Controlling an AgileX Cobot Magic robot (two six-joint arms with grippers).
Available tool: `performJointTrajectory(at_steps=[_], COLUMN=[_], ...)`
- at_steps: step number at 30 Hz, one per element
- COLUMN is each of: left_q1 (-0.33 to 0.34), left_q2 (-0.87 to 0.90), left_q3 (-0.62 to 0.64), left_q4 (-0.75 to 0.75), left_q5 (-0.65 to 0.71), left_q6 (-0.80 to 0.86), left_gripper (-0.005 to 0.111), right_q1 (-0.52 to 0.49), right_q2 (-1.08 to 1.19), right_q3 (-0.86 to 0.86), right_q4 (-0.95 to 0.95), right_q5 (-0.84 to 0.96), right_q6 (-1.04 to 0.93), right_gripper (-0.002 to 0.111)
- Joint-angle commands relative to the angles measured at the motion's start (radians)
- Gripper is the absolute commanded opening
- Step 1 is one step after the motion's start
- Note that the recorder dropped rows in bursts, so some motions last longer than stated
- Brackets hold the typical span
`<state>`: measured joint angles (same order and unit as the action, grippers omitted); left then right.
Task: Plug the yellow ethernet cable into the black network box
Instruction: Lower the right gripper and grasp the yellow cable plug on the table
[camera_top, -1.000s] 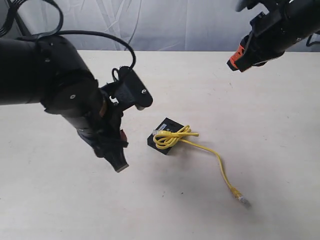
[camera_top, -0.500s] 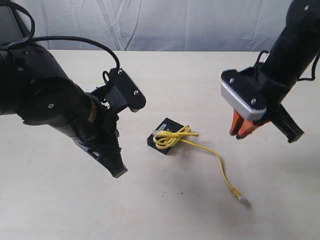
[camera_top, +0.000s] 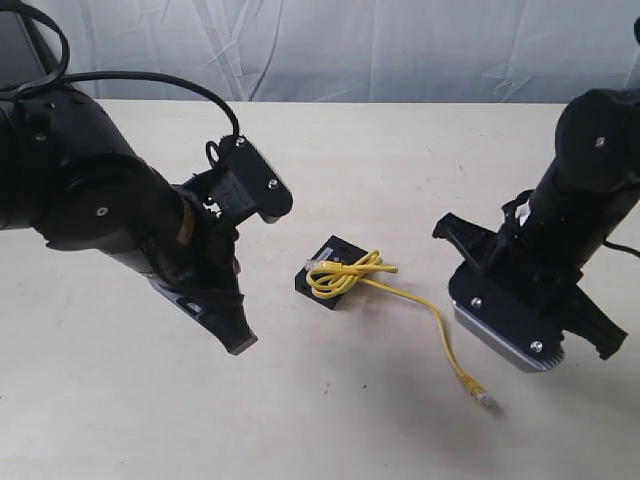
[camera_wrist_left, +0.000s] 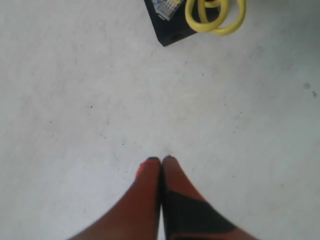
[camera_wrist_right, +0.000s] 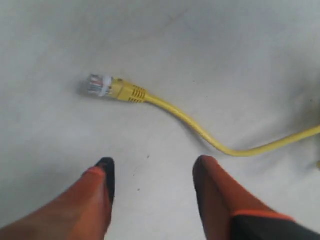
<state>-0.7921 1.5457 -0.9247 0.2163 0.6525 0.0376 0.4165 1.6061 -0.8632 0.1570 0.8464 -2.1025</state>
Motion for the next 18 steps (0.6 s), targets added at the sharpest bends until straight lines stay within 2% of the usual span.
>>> performJointTrajectory(at_steps=[1, 4, 9, 18], left_q1=[0.003, 0.003, 0.003, 0.003], left_q2=[-0.010, -0.010, -0.010, -0.010], left_q3=[0.003, 0.003, 0.003, 0.003], left_q4=[-0.007, -0.007, -0.009, -0.021], left_q5=[-0.003, -0.003, -0.006, -0.018], left_q6=[-0.004, -0.004, -0.004, -0.004], left_gripper=[0.001, 0.001, 0.001, 0.001], right_q1=[0.086, 0.131, 0.131, 0.133], right_q2=[-0.008, -0.008, 0.000, 0.033], right_q3=[0.037, 0.043, 0.043, 0.080], right_q4=[-0.028, -0.074, -0.144, -0.157], right_q5=[-0.084, -0.094, -0.079, -0.124], right_q6=[-0.009, -0.009, -0.009, -0.007], right_gripper=[0.050, 0.050, 0.050, 0.047])
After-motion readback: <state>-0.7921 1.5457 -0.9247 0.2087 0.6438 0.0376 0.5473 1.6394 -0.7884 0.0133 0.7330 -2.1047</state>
